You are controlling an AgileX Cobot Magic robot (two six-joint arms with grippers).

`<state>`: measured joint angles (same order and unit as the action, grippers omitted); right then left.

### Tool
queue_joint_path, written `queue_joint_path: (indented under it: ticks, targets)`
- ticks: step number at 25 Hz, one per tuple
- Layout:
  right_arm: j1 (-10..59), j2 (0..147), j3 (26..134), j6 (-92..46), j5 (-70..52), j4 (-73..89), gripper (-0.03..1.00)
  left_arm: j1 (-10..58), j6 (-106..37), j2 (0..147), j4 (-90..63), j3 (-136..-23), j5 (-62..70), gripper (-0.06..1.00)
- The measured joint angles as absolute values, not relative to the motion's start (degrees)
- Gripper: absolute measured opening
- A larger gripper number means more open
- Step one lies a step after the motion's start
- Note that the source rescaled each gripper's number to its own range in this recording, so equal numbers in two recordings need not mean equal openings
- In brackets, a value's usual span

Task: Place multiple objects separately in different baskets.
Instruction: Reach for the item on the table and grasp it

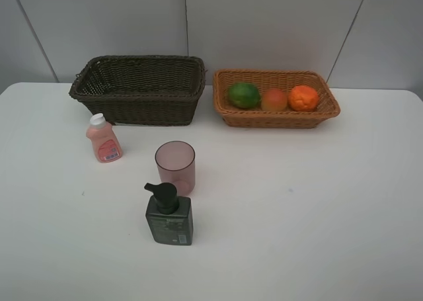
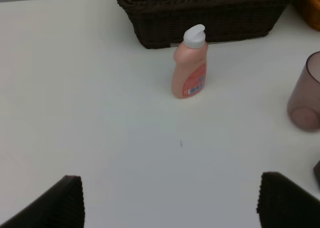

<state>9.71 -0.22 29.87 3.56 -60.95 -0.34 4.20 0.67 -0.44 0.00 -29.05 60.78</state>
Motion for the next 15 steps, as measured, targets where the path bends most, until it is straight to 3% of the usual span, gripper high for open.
queue_joint_path:
  ticks: [9, 15]
  targets:
    - [0.5, -0.2, 29.9, 3.4, -61.0, -2.1, 1.0, 4.2, 0.7, -0.4, 0.3, -29.1, 60.8, 0.89]
    - [-0.3, -0.2, 29.9, 3.4, -60.9, -2.8, 1.0, 4.2, 0.7, -0.4, 0.3, -29.1, 60.8, 0.89]
